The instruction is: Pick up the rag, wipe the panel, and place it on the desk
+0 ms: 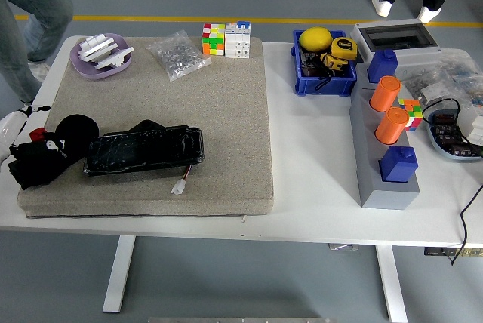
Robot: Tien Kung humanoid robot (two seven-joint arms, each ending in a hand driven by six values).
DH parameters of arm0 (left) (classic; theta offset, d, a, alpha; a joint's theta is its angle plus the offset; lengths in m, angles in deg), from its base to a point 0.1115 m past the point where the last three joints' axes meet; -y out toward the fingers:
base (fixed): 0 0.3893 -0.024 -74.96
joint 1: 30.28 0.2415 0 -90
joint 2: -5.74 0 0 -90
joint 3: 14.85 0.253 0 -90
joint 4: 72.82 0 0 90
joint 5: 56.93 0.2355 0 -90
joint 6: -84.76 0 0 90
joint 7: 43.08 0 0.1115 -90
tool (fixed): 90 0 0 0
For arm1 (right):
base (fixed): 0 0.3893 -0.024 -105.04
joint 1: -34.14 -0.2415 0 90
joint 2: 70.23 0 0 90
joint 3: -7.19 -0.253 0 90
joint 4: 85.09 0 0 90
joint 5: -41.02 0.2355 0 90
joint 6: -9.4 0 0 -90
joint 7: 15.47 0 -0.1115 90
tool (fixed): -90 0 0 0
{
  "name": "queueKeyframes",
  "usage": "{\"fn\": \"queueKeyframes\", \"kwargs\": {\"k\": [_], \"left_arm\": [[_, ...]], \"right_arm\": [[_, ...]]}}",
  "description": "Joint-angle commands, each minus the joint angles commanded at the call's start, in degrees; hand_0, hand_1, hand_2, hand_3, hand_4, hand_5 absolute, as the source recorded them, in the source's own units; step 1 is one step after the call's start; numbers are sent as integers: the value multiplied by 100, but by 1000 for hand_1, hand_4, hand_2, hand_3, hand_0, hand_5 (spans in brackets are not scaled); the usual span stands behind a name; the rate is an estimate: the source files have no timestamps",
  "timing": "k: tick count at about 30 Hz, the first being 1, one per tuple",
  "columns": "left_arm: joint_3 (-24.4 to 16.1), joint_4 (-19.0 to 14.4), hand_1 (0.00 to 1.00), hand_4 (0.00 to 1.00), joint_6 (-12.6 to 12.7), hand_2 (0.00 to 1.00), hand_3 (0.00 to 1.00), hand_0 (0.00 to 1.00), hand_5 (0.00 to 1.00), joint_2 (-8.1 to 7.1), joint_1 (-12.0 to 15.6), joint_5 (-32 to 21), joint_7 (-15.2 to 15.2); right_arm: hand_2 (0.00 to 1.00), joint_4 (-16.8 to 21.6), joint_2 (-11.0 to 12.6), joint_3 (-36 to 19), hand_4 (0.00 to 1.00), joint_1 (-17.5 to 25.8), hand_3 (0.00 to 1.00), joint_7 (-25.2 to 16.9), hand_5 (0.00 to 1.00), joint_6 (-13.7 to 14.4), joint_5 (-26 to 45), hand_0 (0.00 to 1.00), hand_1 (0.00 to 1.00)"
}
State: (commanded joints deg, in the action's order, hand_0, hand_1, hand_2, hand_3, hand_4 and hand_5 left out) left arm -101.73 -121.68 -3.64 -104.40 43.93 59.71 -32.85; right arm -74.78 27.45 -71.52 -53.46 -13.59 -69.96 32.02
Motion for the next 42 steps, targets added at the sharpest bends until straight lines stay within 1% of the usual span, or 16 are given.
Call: {"fn": "queueKeyframes", "kwargs": {"k": [5, 6, 11, 12, 17, 18, 22, 23, 26, 29, 30, 33, 35, 36, 41, 42], "left_arm": [[58, 27, 998, 906, 35, 982, 873, 998, 359, 33, 3, -73, 86], [83, 34, 898, 818, 44, 926, 762, 752, 242, 45, 4, -95, 109], [159, 90, 898, 818, 122, 926, 762, 752, 242, 86, 16, -174, 199], [170, 124, 558, 570, 148, 805, 630, 416, 95, 96, 20, -188, 192], [195, 206, 558, 570, 154, 805, 630, 416, 95, 113, 47, -196, 186], [196, 211, 489, 370, 163, 737, 593, 349, 12, 115, 52, -205, 193], [224, 207, 489, 370, 236, 737, 593, 349, 12, 120, 63, -282, 258], [236, 199, 316, 9, 282, 575, 494, 281, 2, 124, 68, -306, 301], [250, 159, 316, 9, 315, 575, 494, 281, 2, 130, 85, -340, 352], [230, 100, 316, 9, 249, 575, 494, 281, 2, 142, 113, -304, 290], [205, 53, 261, 2, 231, 533, 432, 271, 2, 151, 140, -298, 266], [100, -148, 261, 2, 188, 533, 432, 271, 2, 180, 238, -252, 179], [-25, -414, 261, 2, 144, 533, 432, 271, 2, 217, 362, -190, 47], [-75, -573, 245, 25, 114, 529, 426, 274, 2, 234, 428, -169, -26], [-165, -1320, 245, 25, 19, 529, 426, 274, 2, 279, 686, -101, -291], [-158, -1464, 245, 67, -2, 532, 437, 268, 2, 291, 746, -157, -344]], "right_arm": [[670, 0, -7, 67, 998, 11, 610, -4, 472, 3, 71, 762, 662], [670, 0, -9, 80, 998, 14, 611, -6, 472, 5, 89, 762, 662], [670, 0, -9, 48, 998, 13, 611, -15, 472, 15, 57, 762, 662], [669, 0, -8, 11, 998, 9, 611, -20, 473, 20, 23, 761, 661], [669, 0, -3, -64, 998, 9, 611, -37, 473, 52, -28, 761, 661], [669, 0, -1, -69, 998, 11, 610, -44, 471, 60, -27, 761, 661], [669, 0, 16, -68, 998, 14, 610, -46, 471, 75, -28, 761, 661], [669, 0, 20, -72, 998, 12, 611, -45, 471, 79, -34, 757, 660], [669, 0, 24, -104, 998, 11, 611, -56, 471, 79, -60, 757, 660], [669, 0, 25, -105, 998, 12, 611, -63, 471, 82, -56, 757, 660], [670, 0, 25, -97, 998, 11, 610, -63, 471, 81, -51, 758, 660], [670, 0, 23, -73, 998, 10, 610, -64, 471, 80, -28, 758, 660], [670, 0, 22, -62, 998, 13, 610, -63, 471, 85, -17, 758, 660], [670, 0, 22, -51, 998, 15, 609, -60, 469, 85, -10, 759, 660], [670, 0, 24, -21, 998, 13, 609, -48, 469, 72, -16, 759, 660], [670, 0, 27, -29, 998, 8, 609, -45, 470, 69, -34, 758, 660]]}}
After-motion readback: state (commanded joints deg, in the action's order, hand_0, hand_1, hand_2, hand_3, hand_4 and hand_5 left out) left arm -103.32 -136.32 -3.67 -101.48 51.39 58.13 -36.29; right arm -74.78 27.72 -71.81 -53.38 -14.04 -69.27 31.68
